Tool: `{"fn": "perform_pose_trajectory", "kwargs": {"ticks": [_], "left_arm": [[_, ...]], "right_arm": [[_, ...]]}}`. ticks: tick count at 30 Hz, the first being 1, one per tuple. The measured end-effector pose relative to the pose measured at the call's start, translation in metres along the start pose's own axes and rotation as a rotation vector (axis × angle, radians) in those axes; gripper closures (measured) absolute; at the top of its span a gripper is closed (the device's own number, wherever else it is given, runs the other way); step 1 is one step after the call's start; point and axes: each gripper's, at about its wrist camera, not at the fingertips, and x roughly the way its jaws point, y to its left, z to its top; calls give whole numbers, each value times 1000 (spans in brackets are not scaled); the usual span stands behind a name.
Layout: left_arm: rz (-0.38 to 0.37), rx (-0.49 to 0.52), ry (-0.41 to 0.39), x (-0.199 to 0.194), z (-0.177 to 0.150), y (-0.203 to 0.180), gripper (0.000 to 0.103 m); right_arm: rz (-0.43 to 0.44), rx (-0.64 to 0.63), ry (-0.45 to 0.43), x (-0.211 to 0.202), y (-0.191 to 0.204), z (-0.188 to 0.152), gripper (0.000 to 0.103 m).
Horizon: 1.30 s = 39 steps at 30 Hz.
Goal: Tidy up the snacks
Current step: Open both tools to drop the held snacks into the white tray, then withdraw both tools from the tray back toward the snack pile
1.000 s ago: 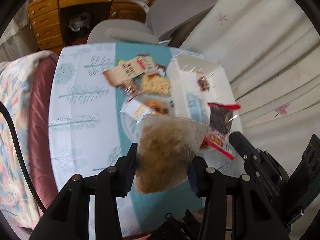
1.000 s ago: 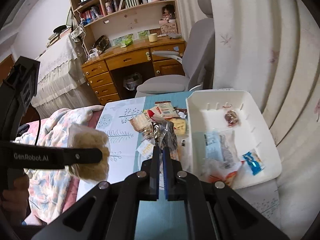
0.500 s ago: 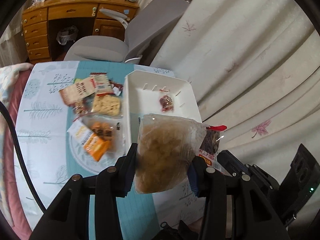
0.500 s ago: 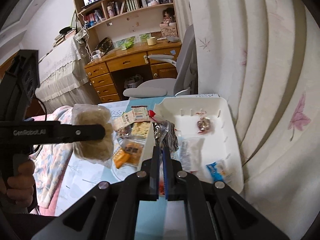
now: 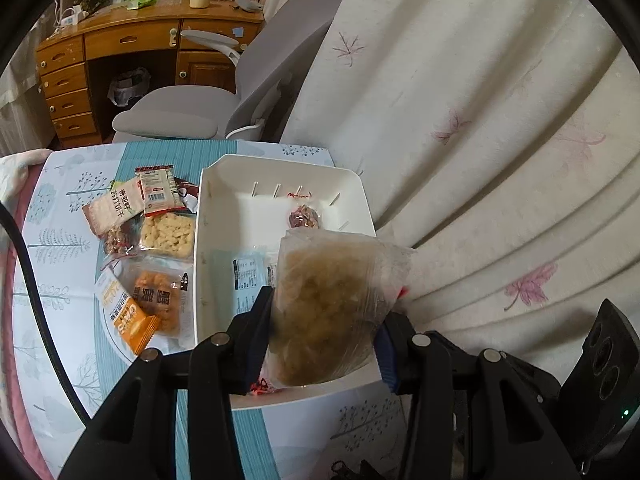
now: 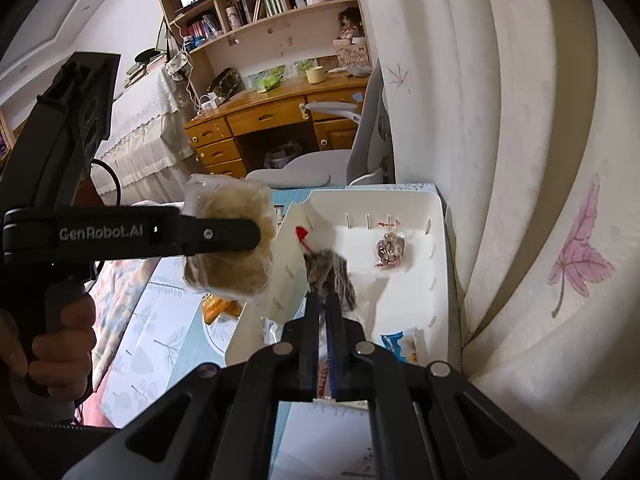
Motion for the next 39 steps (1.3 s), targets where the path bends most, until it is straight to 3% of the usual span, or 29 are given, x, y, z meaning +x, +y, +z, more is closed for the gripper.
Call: {"fn": "perform_pose_trajectory", "kwargs": {"ticks": [1, 3, 6, 13, 18, 26, 31, 33, 39], "left_arm": [[2, -3, 6, 2, 0, -1, 53], [8, -10, 13, 4, -1, -1, 37], [27, -32, -8, -1, -5, 3, 32], [60, -86, -19, -21, -18, 32, 30], [74, -110, -19, -39, -35, 59, 30], [71, -127, -7, -71, -68, 109, 30], [63, -100, 22, -89, -82, 140, 30], [62, -83, 35, -97, -86, 155, 30], [77, -7, 62, -116, -91, 194, 30]], "right_arm": [[7, 7, 6, 1, -2, -1, 99], [26, 31, 10, 2, -8, -2, 99], [38, 46, 20, 4, -13, -2, 99], [64, 83, 52, 9, -7, -6, 99], [76, 122, 89, 17, 5, -14, 77], [82, 223, 140, 28, 33, -34, 76], [65, 321, 155, 32, 53, -46, 72], [55, 369, 152, 33, 61, -52, 65], [36, 503, 134, 37, 93, -73, 63]]}}
